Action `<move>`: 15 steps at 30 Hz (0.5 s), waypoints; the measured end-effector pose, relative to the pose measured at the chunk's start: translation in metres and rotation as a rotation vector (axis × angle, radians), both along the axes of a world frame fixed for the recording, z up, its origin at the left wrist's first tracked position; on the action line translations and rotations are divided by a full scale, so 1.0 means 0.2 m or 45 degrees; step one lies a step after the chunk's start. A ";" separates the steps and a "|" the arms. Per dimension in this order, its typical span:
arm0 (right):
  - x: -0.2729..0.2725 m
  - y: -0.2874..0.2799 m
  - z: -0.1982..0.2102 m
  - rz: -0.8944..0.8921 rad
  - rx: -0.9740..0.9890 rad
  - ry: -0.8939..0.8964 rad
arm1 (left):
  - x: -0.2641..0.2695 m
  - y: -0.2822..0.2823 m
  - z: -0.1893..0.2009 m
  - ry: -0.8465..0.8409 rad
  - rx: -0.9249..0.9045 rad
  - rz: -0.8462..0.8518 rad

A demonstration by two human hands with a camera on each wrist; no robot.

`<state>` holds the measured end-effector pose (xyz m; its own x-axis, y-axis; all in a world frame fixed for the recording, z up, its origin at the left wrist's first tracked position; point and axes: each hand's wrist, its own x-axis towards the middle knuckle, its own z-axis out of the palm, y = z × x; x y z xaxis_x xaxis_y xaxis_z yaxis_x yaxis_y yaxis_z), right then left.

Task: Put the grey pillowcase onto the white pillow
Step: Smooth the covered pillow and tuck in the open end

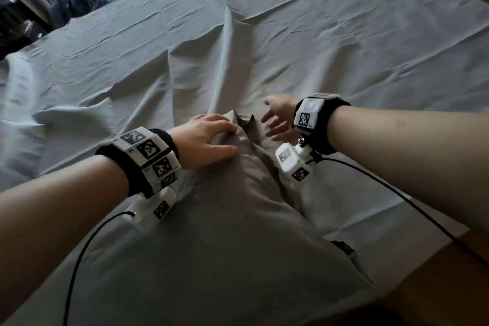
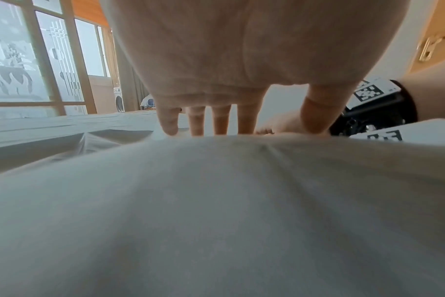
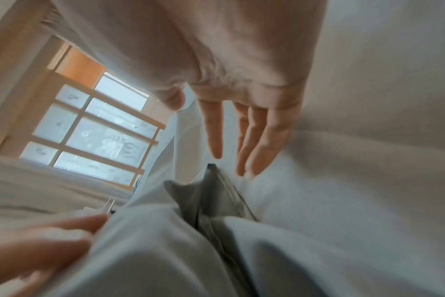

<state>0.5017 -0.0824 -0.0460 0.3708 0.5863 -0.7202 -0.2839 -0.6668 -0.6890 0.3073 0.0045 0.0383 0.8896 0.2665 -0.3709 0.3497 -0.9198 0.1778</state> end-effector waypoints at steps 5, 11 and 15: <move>-0.03 0.13 -0.05 0.126 0.170 0.106 | 0.04 -0.01 -0.03 0.075 -0.045 0.004; -0.04 0.20 -0.12 0.255 0.231 -0.548 | 0.07 0.01 -0.09 -0.024 -0.120 -0.129; -0.08 0.22 -0.09 0.717 0.095 -0.958 | 0.10 -0.04 -0.09 0.075 -0.010 -0.367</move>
<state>0.4850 -0.0389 -0.0644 0.3711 0.8559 -0.3603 0.6035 -0.5171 -0.6069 0.3279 -0.0039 0.0195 0.9051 0.0031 -0.4252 0.0844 -0.9814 0.1725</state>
